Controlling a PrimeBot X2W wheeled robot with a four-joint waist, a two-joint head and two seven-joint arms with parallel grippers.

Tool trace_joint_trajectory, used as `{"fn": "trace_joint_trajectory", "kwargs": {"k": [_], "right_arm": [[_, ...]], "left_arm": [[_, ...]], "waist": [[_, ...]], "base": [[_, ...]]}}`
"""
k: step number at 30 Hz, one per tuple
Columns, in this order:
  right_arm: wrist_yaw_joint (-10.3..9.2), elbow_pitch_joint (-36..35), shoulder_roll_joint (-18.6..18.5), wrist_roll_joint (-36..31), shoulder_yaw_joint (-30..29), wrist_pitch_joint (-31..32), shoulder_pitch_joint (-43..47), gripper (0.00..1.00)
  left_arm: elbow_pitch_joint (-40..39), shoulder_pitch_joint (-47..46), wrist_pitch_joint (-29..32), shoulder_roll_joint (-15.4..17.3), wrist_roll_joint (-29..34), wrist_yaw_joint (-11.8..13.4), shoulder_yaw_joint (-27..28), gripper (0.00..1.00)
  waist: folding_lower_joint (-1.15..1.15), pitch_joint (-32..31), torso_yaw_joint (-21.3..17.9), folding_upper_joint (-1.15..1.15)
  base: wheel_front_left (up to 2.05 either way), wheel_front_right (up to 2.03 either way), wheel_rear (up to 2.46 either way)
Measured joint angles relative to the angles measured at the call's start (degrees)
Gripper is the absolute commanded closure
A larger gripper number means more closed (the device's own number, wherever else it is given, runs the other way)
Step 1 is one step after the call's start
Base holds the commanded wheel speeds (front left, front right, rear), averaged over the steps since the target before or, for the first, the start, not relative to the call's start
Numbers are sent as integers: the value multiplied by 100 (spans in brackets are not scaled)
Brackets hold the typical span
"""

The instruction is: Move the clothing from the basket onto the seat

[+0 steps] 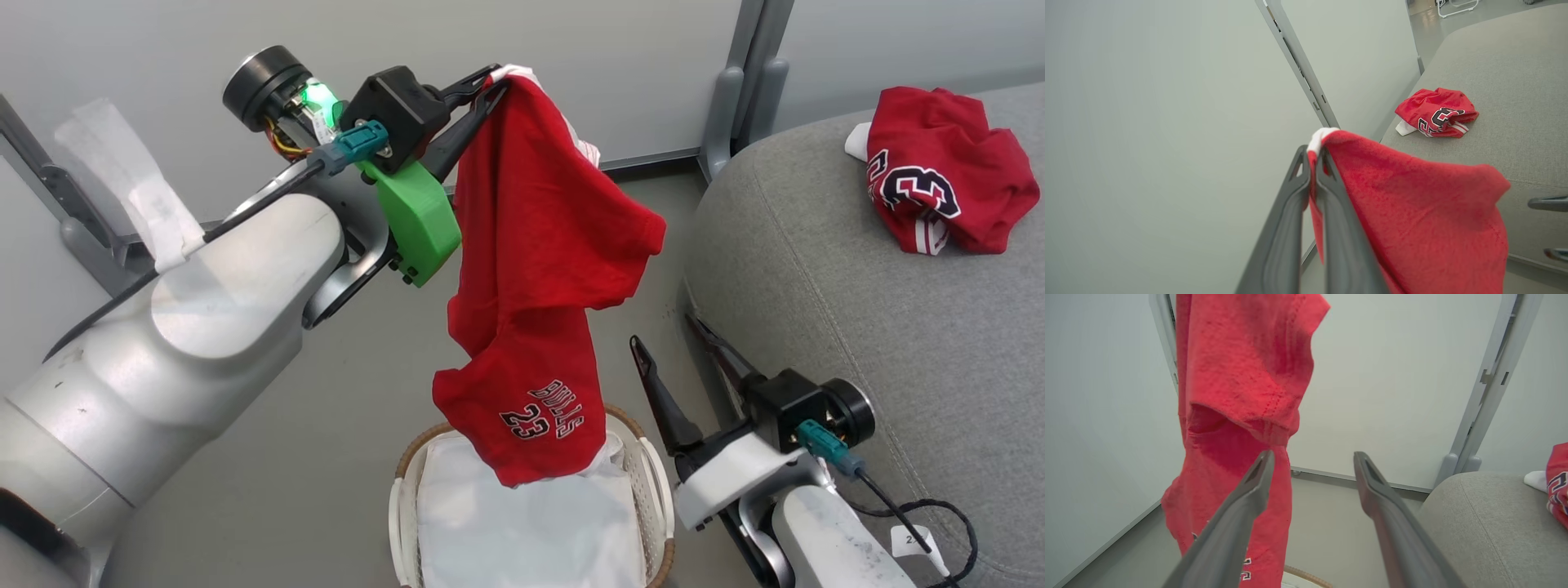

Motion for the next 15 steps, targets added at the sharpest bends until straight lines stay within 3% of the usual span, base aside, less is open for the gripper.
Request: {"fn": "trace_joint_trajectory", "kwargs": {"k": [7, 15], "right_arm": [[0, 300, -1, 497, 555, 0, -68, 0], [0, 716, 1, 1042, 959, -1, -886, 0]], "left_arm": [[-65, -147, 91, -188, 21, 11, -45, 100], [-164, -304, 209, -535, 54, 62, -99, 100]], "waist": [[0, -106, 85, 0], [0, -145, 271, 0]], "base": [[0, 0, 0], [0, 0, 0]]}}
